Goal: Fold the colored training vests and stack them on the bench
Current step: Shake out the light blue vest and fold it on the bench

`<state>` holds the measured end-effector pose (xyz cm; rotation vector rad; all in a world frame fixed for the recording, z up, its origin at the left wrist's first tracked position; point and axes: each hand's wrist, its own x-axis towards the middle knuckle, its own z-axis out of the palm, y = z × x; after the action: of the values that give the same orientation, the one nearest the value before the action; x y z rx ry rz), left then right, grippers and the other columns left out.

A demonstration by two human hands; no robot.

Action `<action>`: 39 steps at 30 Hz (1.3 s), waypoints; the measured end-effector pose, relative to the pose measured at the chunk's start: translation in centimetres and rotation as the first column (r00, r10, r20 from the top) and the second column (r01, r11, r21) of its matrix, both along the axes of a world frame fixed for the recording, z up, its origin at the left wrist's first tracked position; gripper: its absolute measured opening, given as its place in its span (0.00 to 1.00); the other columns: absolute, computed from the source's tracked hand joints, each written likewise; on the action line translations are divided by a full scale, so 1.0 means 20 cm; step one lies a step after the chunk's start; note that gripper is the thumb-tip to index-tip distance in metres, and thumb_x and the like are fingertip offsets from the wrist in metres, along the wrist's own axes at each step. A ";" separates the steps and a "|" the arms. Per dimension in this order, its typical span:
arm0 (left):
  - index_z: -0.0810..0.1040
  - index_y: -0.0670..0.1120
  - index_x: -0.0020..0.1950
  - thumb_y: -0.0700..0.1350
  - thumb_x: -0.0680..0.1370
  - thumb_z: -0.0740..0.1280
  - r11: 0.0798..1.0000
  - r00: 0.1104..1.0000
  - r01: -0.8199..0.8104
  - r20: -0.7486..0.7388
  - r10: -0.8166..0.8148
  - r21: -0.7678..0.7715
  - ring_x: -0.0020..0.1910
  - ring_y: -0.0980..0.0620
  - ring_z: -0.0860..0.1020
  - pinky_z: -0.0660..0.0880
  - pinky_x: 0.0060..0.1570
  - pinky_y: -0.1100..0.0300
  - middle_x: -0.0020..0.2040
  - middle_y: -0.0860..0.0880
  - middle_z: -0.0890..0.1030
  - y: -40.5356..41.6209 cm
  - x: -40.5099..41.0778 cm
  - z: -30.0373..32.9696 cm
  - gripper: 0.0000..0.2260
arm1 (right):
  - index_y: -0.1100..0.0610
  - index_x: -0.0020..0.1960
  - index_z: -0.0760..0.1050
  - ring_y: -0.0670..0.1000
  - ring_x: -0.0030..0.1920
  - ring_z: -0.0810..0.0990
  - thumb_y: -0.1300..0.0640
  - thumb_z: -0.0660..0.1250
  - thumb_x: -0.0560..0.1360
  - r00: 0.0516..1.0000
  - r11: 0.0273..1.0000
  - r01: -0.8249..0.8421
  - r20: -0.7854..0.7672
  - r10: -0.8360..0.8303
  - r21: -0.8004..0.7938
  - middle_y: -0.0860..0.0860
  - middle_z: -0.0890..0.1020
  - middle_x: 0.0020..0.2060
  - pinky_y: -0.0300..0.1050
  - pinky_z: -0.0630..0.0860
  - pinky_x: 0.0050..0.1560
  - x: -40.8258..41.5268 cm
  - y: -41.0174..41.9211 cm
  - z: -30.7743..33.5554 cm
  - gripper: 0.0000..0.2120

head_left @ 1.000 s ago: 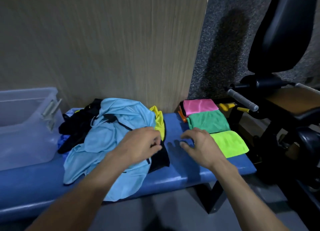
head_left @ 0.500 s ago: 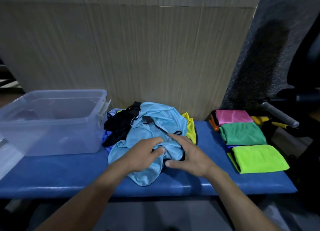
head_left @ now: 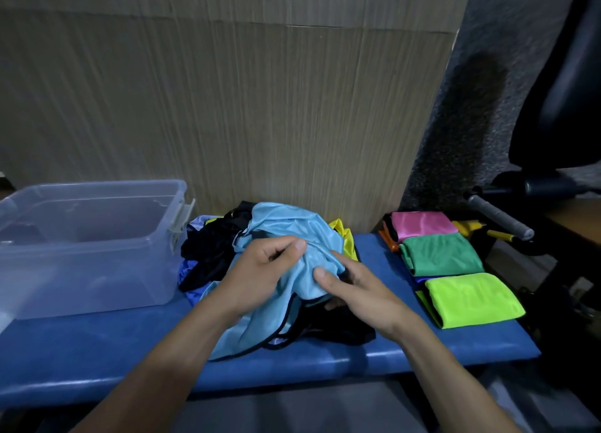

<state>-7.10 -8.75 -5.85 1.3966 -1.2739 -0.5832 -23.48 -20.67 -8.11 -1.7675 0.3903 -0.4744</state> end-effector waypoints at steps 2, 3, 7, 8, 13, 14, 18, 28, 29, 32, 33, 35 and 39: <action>0.84 0.44 0.53 0.48 0.84 0.63 0.999 0.999 -0.027 0.016 0.028 -0.041 0.48 0.59 0.80 0.75 0.53 0.60 0.48 0.55 0.84 0.00 -0.01 0.01 0.12 | 0.59 0.57 0.82 0.48 0.47 0.82 0.50 0.69 0.80 0.993 0.997 0.080 0.086 -0.078 -0.020 0.53 0.85 0.46 0.47 0.77 0.50 0.02 0.01 0.00 0.14; 0.84 0.49 0.59 0.48 0.83 0.64 0.997 0.998 -0.043 0.052 0.046 -0.058 0.53 0.60 0.81 0.75 0.57 0.61 0.53 0.57 0.84 0.00 0.00 0.01 0.10 | 0.62 0.55 0.82 0.50 0.47 0.80 0.48 0.70 0.79 0.986 0.994 0.106 0.132 -0.104 -0.009 0.59 0.84 0.45 0.49 0.76 0.51 0.02 0.01 0.00 0.17; 0.70 0.59 0.73 0.64 0.73 0.73 0.995 0.947 -0.061 0.320 0.031 0.082 0.70 0.60 0.71 0.69 0.70 0.56 0.70 0.61 0.72 0.01 0.10 -0.07 0.31 | 0.60 0.51 0.85 0.55 0.50 0.85 0.55 0.68 0.77 0.926 0.958 0.117 0.319 -0.201 0.264 0.61 0.86 0.48 0.48 0.79 0.52 0.01 0.04 0.06 0.11; 0.66 0.58 0.75 0.68 0.70 0.73 0.987 0.908 -0.099 0.417 0.036 0.129 0.72 0.61 0.67 0.66 0.72 0.56 0.72 0.63 0.68 0.01 0.11 -0.09 0.37 | 0.60 0.51 0.86 0.57 0.52 0.85 0.57 0.67 0.76 0.910 0.930 0.086 0.352 -0.220 0.357 0.61 0.86 0.50 0.50 0.80 0.54 0.00 0.05 0.08 0.11; 0.71 0.54 0.74 0.65 0.71 0.69 0.905 0.737 -0.371 0.659 0.150 0.209 0.71 0.52 0.66 0.66 0.70 0.49 0.72 0.58 0.69 -0.01 0.22 -0.23 0.33 | 0.64 0.56 0.84 0.56 0.53 0.85 0.58 0.62 0.77 0.821 0.731 -0.117 0.480 -0.310 0.672 0.60 0.85 0.54 0.50 0.83 0.53 -0.03 0.07 0.17 0.15; 0.77 0.55 0.67 0.62 0.74 0.69 0.913 0.773 -0.349 0.615 0.153 0.212 0.65 0.53 0.72 0.71 0.64 0.49 0.65 0.59 0.75 -0.01 0.24 -0.24 0.23 | 0.63 0.51 0.85 0.55 0.51 0.86 0.58 0.62 0.76 0.800 0.706 -0.150 0.504 -0.324 0.692 0.59 0.86 0.52 0.49 0.84 0.50 -0.04 0.06 0.18 0.15; 0.82 0.56 0.50 0.37 0.79 0.69 0.953 0.923 -0.224 0.359 0.140 0.204 0.43 0.62 0.80 0.74 0.45 0.59 0.43 0.59 0.84 0.01 0.24 -0.16 0.13 | 0.60 0.48 0.86 0.52 0.49 0.86 0.58 0.63 0.74 0.731 0.658 -0.107 0.508 -0.456 0.745 0.56 0.86 0.50 0.45 0.84 0.47 -0.08 -0.03 0.19 0.13; 0.76 0.49 0.20 0.38 0.81 0.62 0.985 0.853 -0.026 -0.510 0.110 0.168 0.26 0.54 0.75 0.70 0.34 0.60 0.25 0.51 0.76 0.05 0.09 0.22 0.27 | 0.57 0.71 0.73 0.57 0.61 0.82 0.57 0.65 0.81 0.734 0.598 0.227 0.268 -0.624 0.768 0.56 0.80 0.64 0.51 0.83 0.56 -0.08 -0.27 0.00 0.19; 0.77 0.49 0.20 0.40 0.81 0.63 0.982 0.825 -0.043 -0.547 0.139 0.184 0.26 0.55 0.76 0.72 0.36 0.59 0.26 0.52 0.77 0.04 0.10 0.20 0.27 | 0.53 0.74 0.68 0.58 0.63 0.81 0.57 0.65 0.81 0.764 0.647 0.323 0.213 -0.609 0.690 0.54 0.80 0.65 0.52 0.82 0.56 -0.07 -0.27 -0.03 0.22; 0.87 0.46 0.47 0.51 0.82 0.64 0.946 0.795 -0.111 -0.544 0.267 0.303 0.45 0.46 0.85 0.79 0.51 0.53 0.46 0.45 0.87 0.00 0.15 0.17 0.14 | 0.43 0.75 0.66 0.46 0.61 0.81 0.50 0.73 0.77 0.825 0.790 0.527 0.034 -0.564 0.314 0.47 0.78 0.67 0.48 0.80 0.55 -0.07 -0.26 -0.11 0.29; 0.85 0.45 0.51 0.54 0.82 0.63 0.910 0.833 -0.178 -0.434 0.342 0.373 0.49 0.44 0.85 0.79 0.53 0.52 0.49 0.44 0.87 -0.02 0.19 0.13 0.16 | 0.43 0.75 0.66 0.44 0.62 0.80 0.48 0.76 0.74 0.847 0.837 0.527 -0.010 -0.532 0.144 0.46 0.75 0.69 0.48 0.79 0.57 -0.07 -0.26 -0.14 0.33; 0.82 0.47 0.46 0.57 0.82 0.58 0.803 0.899 -0.382 -0.019 0.438 0.457 0.48 0.43 0.82 0.75 0.48 0.53 0.47 0.44 0.85 -0.05 0.24 0.07 0.18 | 0.46 0.77 0.66 0.47 0.72 0.71 0.48 0.80 0.70 0.868 0.863 0.447 -0.119 -0.482 -0.237 0.49 0.67 0.74 0.46 0.70 0.69 -0.06 -0.26 -0.19 0.39; 0.78 0.50 0.45 0.50 0.82 0.60 0.765 0.780 -0.615 0.292 0.553 0.193 0.45 0.49 0.79 0.70 0.42 0.54 0.43 0.53 0.80 -0.06 0.26 0.06 0.10 | 0.44 0.79 0.63 0.50 0.77 0.62 0.49 0.79 0.70 0.888 0.834 0.288 -0.194 -0.416 -0.470 0.49 0.60 0.77 0.41 0.62 0.71 -0.01 -0.20 -0.20 0.42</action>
<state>-1.96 -9.96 -4.73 2.0359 -0.8494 -0.1696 -23.68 -24.72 -12.18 -2.2169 0.8932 -0.5998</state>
